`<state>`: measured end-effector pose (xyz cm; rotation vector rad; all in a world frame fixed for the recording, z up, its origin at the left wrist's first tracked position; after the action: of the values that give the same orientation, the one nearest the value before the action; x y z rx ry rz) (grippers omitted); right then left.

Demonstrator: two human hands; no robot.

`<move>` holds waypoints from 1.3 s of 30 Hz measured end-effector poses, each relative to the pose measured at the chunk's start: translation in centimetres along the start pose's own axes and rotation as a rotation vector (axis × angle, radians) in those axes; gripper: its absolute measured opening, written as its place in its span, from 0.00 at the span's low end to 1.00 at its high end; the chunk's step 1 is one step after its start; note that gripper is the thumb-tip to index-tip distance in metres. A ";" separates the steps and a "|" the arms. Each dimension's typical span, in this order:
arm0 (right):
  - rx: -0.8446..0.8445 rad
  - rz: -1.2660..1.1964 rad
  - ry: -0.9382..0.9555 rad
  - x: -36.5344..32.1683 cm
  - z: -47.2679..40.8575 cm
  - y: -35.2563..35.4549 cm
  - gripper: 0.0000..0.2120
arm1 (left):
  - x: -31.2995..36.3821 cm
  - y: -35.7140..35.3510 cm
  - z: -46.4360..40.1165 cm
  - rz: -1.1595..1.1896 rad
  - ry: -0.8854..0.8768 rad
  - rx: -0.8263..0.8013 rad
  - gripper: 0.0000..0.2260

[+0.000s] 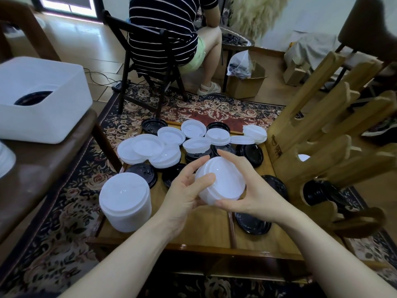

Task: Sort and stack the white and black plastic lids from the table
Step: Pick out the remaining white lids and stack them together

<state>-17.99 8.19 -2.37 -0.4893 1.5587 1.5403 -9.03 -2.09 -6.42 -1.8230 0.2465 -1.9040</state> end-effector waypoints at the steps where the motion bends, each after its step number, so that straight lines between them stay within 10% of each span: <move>1: 0.011 0.002 0.005 0.0 -0.1 -0.1 0.44 | 0.0 -0.1 0.0 -0.022 0.005 -0.020 0.28; 8: -0.097 -0.233 -0.051 2.1 -2.7 0.9 0.35 | -1.0 2.2 -0.2 -0.018 0.025 0.116 0.26; 12: 0.213 0.082 -0.132 5.1 -6.8 5.7 0.22 | -1.7 3.4 -0.4 0.066 0.030 0.178 0.29; 24: 0.174 0.628 -0.124 6.4 -14.7 2.9 0.06 | -1.2 3.7 -0.8 0.134 0.040 0.167 0.22; 32: 0.574 -0.473 -0.186 4.2 -4.7 5.6 0.04 | -0.5 3.3 -0.4 0.179 -0.003 0.211 0.21; 39: 0.360 -1.343 -0.086 1.5 0.4 1.2 0.16 | -0.3 2.6 0.0 0.173 -0.043 0.240 0.27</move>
<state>-19.62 9.22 -2.73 -0.9568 0.9614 0.2388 -8.48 -4.16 -7.89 -1.6263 0.1477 -1.6958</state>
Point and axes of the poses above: each hand's wrist, its own z-axis away from the middle knuckle, its own y-axis out of the back of the hand, x = y × z, the point moved 8 cm from there along -z, towards the middle knuckle, and after that the axes turned 13 degrees about -x, right-handed, at the moved point
